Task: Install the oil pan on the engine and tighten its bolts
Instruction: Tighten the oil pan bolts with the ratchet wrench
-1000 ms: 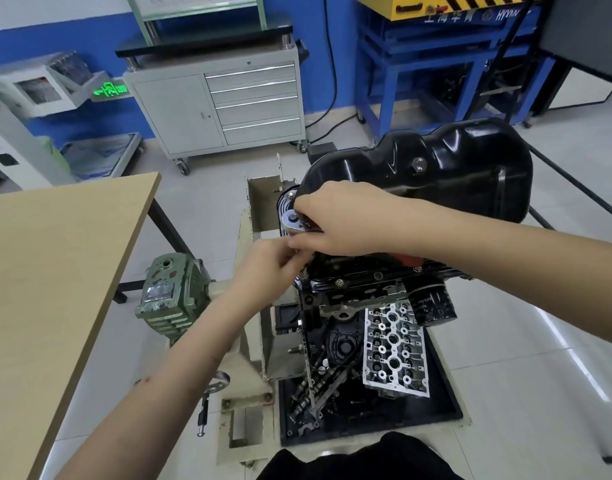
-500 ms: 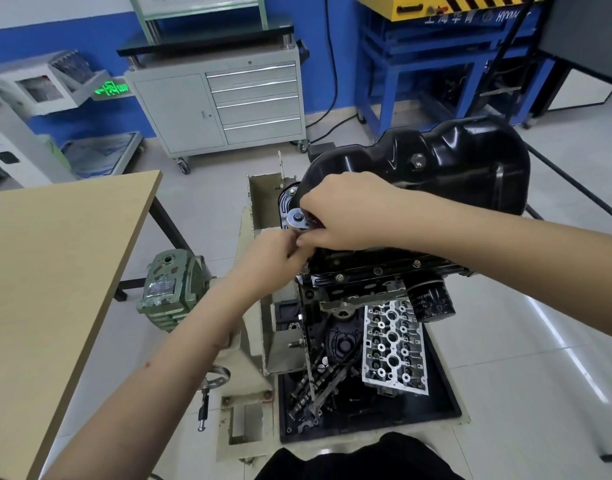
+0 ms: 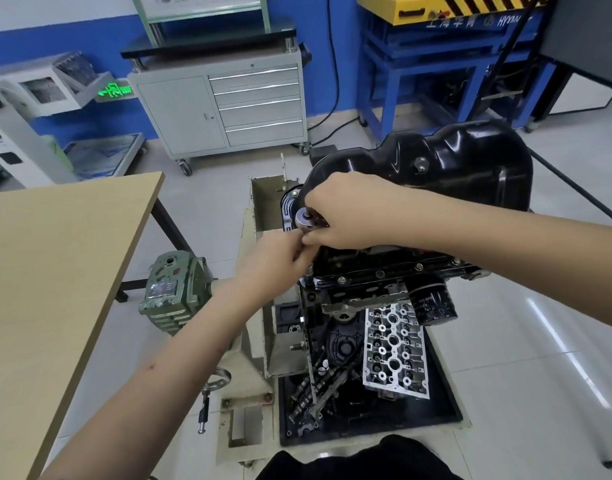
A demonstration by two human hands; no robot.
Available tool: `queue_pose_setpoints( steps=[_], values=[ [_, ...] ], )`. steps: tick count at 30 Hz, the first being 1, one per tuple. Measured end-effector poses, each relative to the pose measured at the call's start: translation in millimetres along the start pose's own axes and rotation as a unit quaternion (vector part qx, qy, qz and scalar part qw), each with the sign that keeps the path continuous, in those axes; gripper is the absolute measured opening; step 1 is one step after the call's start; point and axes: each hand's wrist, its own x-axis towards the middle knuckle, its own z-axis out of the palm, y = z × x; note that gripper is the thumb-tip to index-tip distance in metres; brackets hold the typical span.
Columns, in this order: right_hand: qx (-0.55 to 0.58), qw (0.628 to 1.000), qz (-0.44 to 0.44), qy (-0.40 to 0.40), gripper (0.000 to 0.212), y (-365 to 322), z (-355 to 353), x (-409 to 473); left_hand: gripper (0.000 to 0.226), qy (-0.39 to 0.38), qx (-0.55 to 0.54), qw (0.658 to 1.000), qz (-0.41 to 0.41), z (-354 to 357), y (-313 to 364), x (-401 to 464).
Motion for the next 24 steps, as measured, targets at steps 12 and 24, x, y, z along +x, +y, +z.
queue_pose_setpoints(
  steps=[12, 24],
  values=[
    [-0.094, 0.995, -0.032, 0.023, 0.039, -6, -4, -6, 0.036, -0.04, -0.039, 0.998, 0.014, -2, -1, -2],
    [-0.112, 0.99, -0.08, 0.026, 0.018, -1, -6, -3, 0.034, -0.069, -0.069, 0.995, 0.009, -2, -1, -1]
  ],
)
